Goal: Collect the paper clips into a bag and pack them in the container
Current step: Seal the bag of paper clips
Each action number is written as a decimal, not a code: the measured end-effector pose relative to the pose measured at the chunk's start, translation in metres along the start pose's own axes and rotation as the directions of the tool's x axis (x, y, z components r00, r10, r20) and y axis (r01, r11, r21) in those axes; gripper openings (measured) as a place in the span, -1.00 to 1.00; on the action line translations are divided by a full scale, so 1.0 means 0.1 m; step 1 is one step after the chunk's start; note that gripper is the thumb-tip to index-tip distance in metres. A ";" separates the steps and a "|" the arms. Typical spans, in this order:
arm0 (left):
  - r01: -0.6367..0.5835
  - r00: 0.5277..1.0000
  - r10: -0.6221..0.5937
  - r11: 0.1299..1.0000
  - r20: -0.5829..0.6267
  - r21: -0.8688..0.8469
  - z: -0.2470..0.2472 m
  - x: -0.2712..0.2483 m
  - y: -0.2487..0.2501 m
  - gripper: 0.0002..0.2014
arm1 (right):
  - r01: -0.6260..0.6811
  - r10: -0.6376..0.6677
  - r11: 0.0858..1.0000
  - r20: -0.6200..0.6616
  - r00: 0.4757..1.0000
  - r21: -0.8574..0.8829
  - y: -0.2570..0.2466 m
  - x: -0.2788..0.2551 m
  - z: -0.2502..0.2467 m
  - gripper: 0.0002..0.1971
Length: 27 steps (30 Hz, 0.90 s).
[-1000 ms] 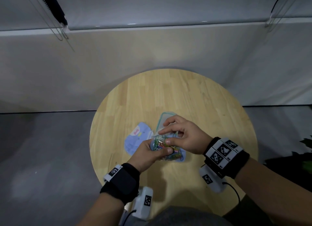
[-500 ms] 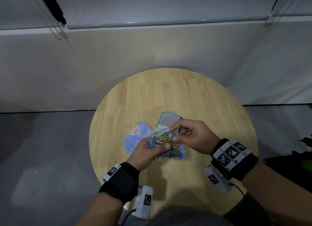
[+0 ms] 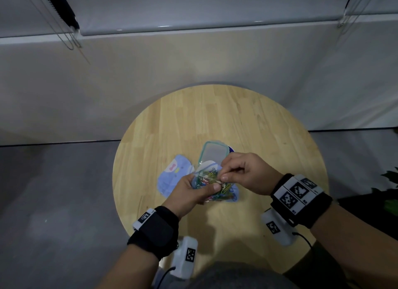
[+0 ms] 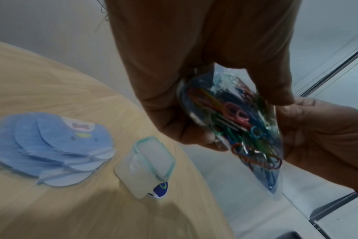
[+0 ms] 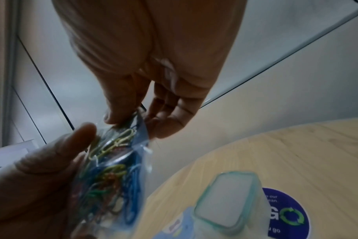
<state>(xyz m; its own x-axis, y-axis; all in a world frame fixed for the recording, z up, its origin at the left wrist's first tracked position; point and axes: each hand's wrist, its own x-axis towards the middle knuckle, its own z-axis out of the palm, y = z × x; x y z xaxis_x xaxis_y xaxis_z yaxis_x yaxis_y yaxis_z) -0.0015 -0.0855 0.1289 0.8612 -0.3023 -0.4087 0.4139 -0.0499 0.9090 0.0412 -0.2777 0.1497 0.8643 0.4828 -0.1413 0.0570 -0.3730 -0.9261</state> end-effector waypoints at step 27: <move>-0.007 0.997 0.019 0.989 0.080 -0.145 -0.04 -0.04 0.12 -0.75 | -0.017 0.018 0.981 -0.002 1.000 0.195 -0.08 -0.01 0.02 -0.65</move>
<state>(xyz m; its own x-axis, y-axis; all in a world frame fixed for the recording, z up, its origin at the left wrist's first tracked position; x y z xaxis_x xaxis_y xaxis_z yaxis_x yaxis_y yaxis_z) 0.0016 -0.0809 0.1414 0.8424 -0.3788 -0.3833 0.4458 0.0905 0.8905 0.0387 -0.2739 0.1566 0.8661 0.4745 -0.1572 -0.0566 -0.2194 -0.9740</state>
